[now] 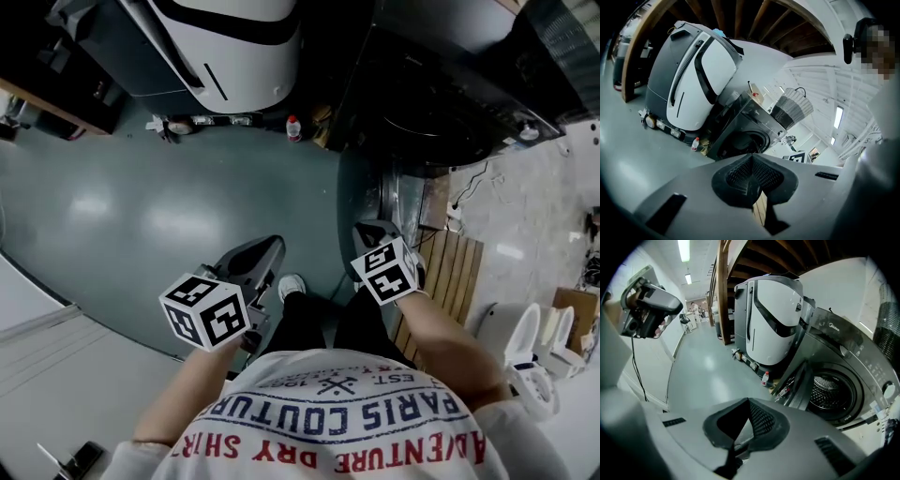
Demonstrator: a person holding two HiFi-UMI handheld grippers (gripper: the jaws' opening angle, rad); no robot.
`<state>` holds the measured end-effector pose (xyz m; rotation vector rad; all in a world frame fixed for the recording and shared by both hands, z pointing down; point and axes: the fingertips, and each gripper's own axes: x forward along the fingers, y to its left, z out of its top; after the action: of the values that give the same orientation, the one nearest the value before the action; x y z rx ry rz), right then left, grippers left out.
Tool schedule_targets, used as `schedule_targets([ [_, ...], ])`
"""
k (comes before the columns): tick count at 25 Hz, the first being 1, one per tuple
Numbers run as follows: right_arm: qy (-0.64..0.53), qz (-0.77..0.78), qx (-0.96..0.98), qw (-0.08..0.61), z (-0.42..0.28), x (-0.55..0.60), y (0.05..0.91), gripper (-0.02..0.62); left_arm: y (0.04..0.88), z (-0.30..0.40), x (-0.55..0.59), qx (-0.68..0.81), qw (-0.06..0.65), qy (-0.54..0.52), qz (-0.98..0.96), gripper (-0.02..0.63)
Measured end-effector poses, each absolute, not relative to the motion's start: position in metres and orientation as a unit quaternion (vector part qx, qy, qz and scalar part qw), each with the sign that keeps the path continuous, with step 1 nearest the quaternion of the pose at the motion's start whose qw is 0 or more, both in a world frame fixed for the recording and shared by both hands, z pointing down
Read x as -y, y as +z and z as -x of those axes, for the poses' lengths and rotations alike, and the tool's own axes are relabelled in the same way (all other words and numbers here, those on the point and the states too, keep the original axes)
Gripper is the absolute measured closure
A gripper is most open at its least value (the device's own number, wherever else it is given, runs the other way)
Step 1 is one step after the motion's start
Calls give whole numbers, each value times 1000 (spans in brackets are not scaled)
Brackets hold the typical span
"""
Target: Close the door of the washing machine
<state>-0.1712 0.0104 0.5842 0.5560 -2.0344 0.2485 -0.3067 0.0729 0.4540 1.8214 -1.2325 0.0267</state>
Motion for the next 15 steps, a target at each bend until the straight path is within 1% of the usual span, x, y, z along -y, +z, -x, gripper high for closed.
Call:
schedule_targets([
  [15, 152, -267, 837, 452, 72, 26, 582, 574, 441, 199, -43, 486, 446, 46, -750, 581],
])
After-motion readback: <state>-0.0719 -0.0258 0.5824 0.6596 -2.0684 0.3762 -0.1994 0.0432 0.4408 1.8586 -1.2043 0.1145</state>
